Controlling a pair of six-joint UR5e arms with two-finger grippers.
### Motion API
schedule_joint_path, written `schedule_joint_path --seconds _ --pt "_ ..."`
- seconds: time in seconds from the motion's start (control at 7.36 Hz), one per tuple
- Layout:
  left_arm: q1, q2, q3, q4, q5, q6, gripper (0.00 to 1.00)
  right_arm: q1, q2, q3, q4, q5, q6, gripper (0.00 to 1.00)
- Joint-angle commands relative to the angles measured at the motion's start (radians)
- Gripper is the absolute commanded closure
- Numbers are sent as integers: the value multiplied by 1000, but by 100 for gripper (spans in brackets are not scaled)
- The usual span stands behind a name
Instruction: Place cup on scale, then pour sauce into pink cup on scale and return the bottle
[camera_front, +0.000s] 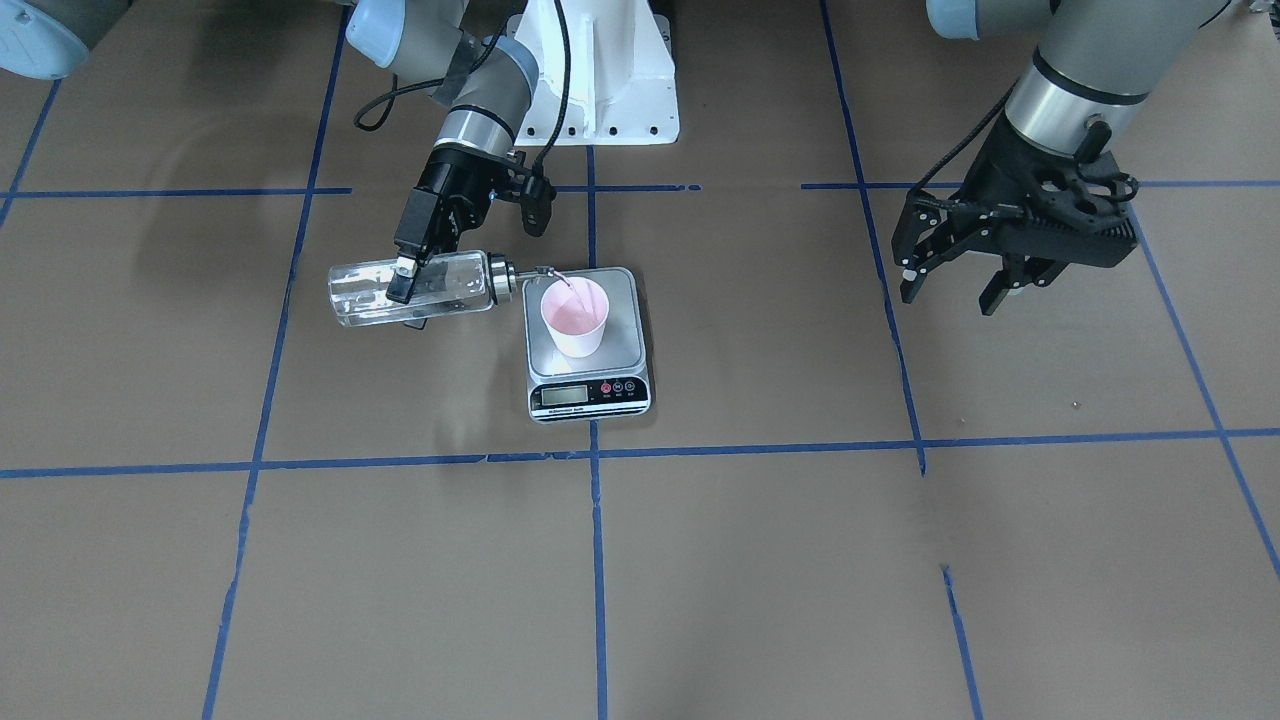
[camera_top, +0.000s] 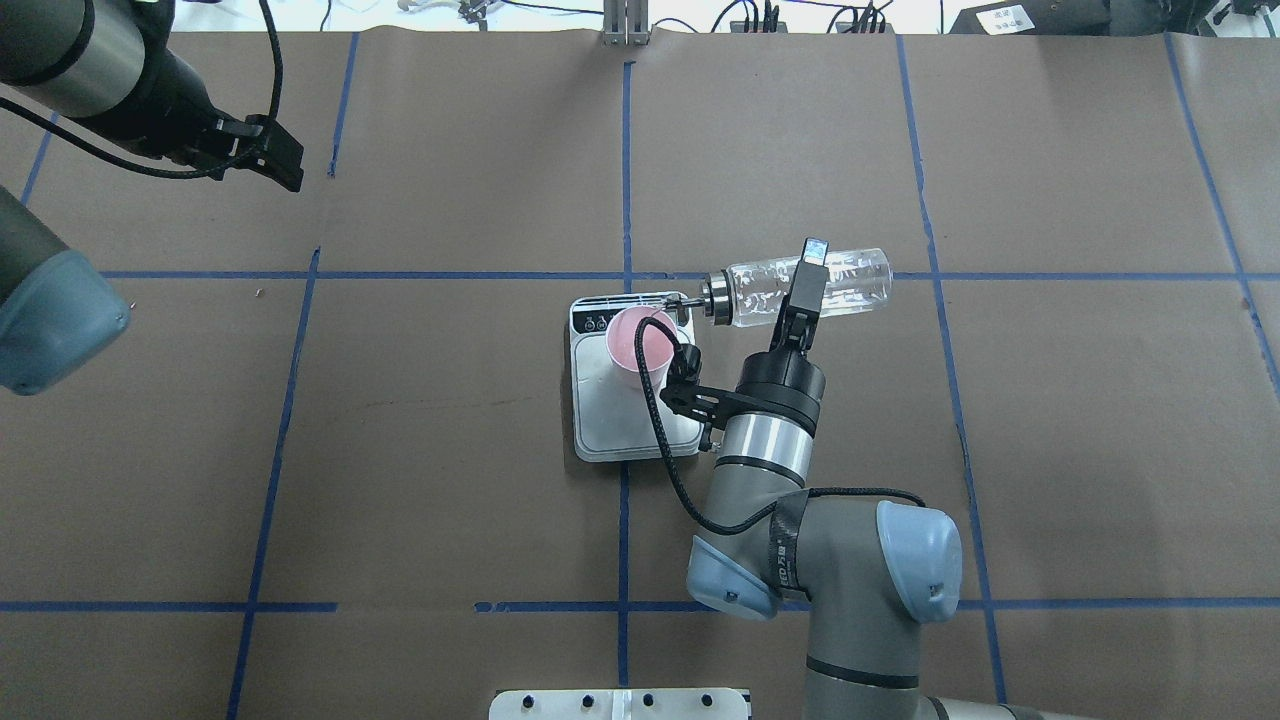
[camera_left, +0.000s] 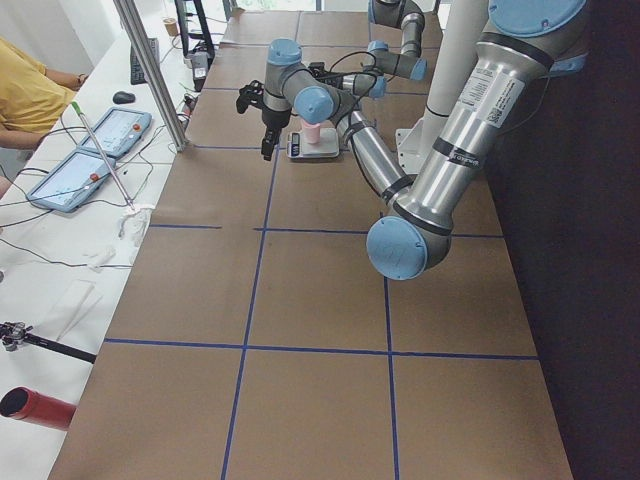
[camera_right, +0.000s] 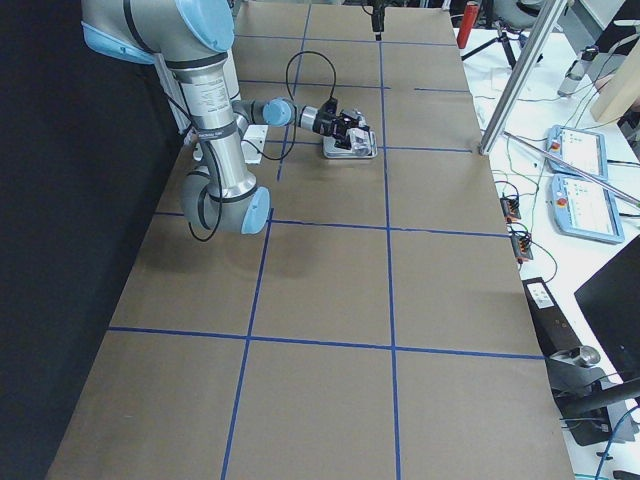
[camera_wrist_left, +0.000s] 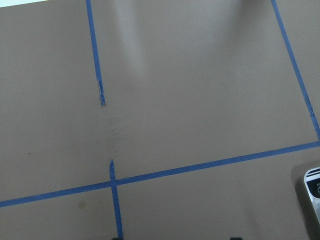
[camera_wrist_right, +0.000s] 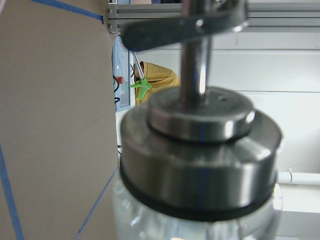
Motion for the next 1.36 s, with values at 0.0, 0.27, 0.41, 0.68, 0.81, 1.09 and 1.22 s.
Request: schedule_joint_path --seconds 0.0,0.27,0.41,0.68,0.81,1.09,1.22 --pt "0 0 -1 0 0 0 23 -8 -2 6 73 44 125 100" --pt "0 0 -4 0 0 0 23 -5 -42 5 264 93 206 100" --pt "0 0 -4 0 0 0 23 -3 -68 9 392 156 286 100" --pt "0 -2 -4 0 0 0 23 0 -173 29 692 236 347 100" --pt "0 0 -4 0 0 -2 23 3 -195 29 786 255 422 100" --pt "0 1 -1 0 5 0 23 38 -218 40 848 315 661 100" --pt "-2 4 1 0 6 0 23 62 -255 70 851 331 708 100"
